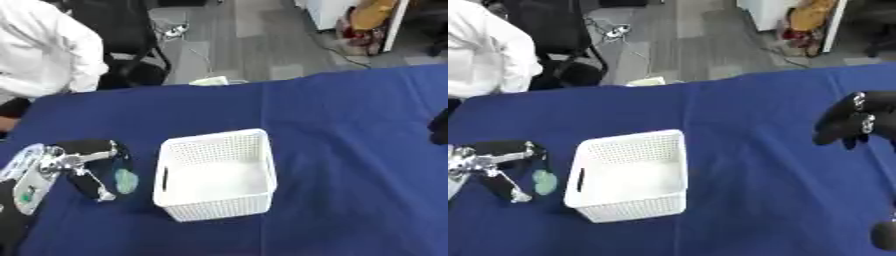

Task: Pick up objects on the table and place them in the box.

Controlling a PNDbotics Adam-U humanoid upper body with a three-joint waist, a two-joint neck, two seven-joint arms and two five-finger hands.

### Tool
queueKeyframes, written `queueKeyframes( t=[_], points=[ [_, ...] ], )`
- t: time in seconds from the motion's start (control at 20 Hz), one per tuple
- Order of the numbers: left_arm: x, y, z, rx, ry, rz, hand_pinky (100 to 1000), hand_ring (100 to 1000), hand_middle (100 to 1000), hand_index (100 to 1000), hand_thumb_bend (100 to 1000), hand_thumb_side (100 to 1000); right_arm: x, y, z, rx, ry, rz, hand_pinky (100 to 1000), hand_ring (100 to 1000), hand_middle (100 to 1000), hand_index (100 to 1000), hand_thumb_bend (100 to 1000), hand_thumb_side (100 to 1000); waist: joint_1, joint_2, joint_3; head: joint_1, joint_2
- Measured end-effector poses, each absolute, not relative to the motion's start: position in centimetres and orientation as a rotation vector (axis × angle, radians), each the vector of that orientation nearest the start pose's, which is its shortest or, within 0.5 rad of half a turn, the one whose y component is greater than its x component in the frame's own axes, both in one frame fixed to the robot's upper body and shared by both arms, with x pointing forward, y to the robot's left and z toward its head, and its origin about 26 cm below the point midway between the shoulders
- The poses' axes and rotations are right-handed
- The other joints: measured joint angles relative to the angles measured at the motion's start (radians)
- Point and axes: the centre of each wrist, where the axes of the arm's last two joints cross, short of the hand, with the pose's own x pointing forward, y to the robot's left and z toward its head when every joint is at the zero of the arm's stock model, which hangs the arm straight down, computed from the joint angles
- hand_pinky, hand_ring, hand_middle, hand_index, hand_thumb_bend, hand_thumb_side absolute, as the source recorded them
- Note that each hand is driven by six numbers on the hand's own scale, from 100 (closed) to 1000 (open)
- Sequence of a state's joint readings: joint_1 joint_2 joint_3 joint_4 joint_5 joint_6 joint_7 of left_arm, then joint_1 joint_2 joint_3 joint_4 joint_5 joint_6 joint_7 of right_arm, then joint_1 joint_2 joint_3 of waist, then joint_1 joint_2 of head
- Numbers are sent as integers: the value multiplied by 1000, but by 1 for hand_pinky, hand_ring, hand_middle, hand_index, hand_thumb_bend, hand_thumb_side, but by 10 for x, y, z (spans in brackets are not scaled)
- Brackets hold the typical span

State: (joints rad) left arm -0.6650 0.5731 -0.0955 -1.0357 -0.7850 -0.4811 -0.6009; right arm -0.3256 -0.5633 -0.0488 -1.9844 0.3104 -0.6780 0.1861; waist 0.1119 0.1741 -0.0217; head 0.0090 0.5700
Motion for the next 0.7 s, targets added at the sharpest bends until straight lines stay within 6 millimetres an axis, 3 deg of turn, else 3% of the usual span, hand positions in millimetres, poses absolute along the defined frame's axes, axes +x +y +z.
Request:
queueKeyframes(
  t=[0.5, 0.7],
  points=[
    [429, 366, 133, 585, -1256, -1733, 100, 349, 607, 624, 803, 170, 299, -303, 236, 587, 2854, -1436, 100, 247, 509, 594, 721, 1000, 0, 0, -1, 0, 0],
    [429, 366, 133, 587, -1250, -1740, 407, 536, 733, 715, 917, 227, 299, -303, 236, 587, 2854, -1440, 100, 246, 509, 594, 730, 1000, 0, 0, -1, 0, 0]
  ],
)
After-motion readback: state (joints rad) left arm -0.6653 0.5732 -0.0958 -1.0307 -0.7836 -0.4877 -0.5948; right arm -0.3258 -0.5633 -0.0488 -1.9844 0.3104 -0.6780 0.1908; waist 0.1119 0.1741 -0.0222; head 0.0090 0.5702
